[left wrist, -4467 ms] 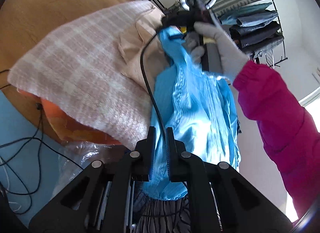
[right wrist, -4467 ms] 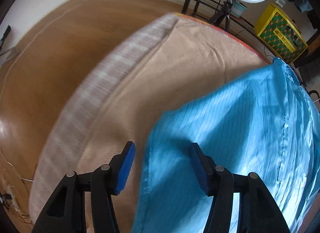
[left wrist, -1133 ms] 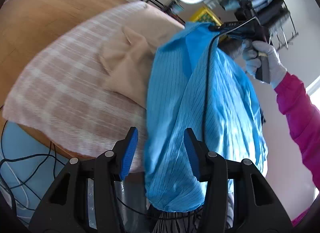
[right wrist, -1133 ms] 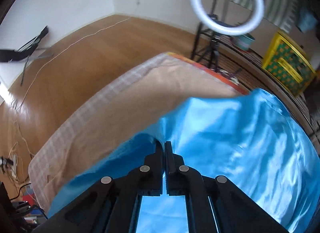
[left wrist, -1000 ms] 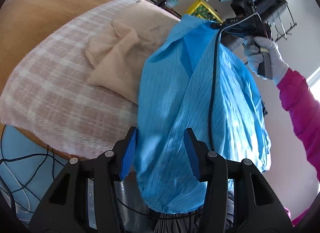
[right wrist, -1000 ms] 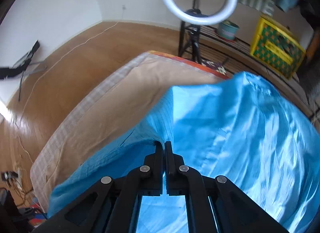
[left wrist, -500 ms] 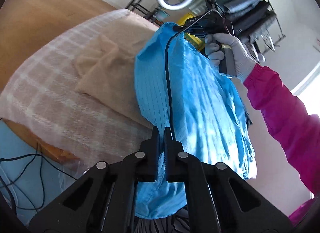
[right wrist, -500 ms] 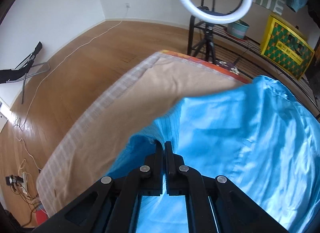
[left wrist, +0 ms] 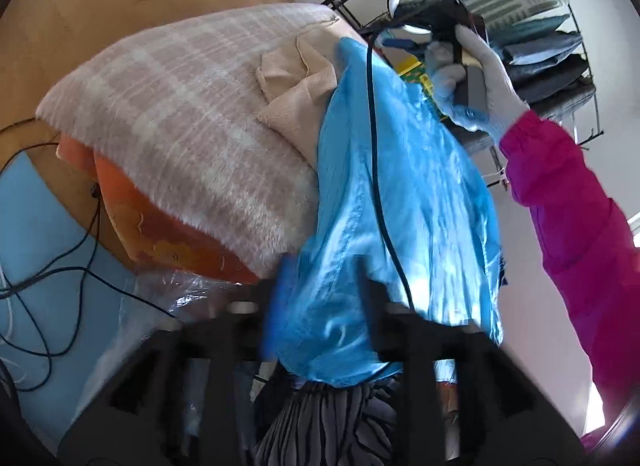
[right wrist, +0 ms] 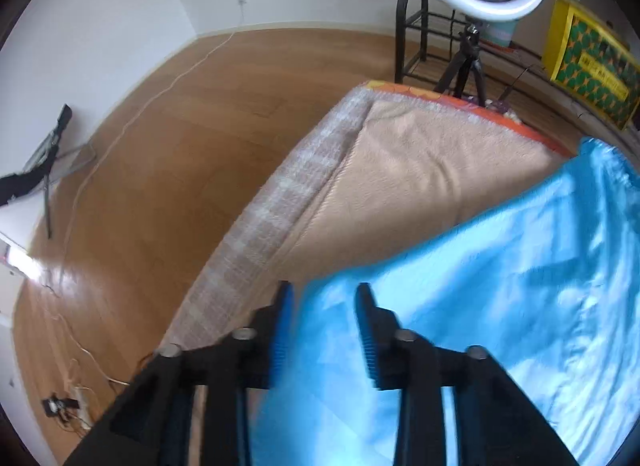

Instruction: Fold large clothes

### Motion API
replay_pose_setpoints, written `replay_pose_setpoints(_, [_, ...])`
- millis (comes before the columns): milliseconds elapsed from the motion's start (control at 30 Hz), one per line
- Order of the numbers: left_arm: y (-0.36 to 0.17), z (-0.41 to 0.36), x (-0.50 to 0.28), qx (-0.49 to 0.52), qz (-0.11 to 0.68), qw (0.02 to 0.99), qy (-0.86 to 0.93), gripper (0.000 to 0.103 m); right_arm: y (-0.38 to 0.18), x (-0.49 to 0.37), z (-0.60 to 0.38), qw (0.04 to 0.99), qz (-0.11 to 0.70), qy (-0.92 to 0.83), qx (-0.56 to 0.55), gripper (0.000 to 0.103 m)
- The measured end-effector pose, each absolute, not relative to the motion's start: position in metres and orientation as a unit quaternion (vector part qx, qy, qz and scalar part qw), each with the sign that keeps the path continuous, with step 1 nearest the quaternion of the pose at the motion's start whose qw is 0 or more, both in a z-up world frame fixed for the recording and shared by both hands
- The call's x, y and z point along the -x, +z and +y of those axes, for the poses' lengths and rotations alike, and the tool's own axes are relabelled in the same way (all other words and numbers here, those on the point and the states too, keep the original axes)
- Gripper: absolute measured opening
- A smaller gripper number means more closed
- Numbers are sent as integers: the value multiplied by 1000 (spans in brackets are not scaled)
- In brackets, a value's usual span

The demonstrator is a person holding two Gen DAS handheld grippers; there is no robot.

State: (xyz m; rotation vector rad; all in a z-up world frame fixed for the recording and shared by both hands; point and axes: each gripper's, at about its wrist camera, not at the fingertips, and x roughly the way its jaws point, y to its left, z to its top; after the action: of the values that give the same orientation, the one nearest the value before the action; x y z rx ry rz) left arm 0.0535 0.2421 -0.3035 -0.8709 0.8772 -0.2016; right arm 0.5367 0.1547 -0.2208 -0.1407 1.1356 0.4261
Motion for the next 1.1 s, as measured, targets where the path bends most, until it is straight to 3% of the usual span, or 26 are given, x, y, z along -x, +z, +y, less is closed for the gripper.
replay_pose_setpoints(33, [-304,241,-50,407,408,812,-92,56,-215,-533,150,818,532,209,69,38])
replay_pose_setpoints(367, [-328,231,-61,426,407,798,-128,56,-167,-441,84,791,532,299,42,40])
replay_pose_setpoints(433, [-345,234,-58,457,401,781,-141,62,-165,-421,74,781,538,315,32,52])
replay_pose_setpoints(467, [-352,235,-59,468,398,775,-145,64,-167,-410,70,777,541,320,33,53])
replay_pose_setpoints(733, [-401,238,-62,586,357,696,-210,71,-186,-341,55,756,565,326,61,53])
replay_pose_setpoints(967, [-425,219,-45,675,317,617,-252,72,-183,-318,55,756,564,324,67,53])
replay_pose_setpoints(1000, [-422,218,-43,677,313,616,-256,68,-181,-317,55,757,562,325,69,53])
replay_pose_setpoints(1100, [-407,218,-37,671,310,622,-259,27,-175,-318,56,765,551,323,74,53])
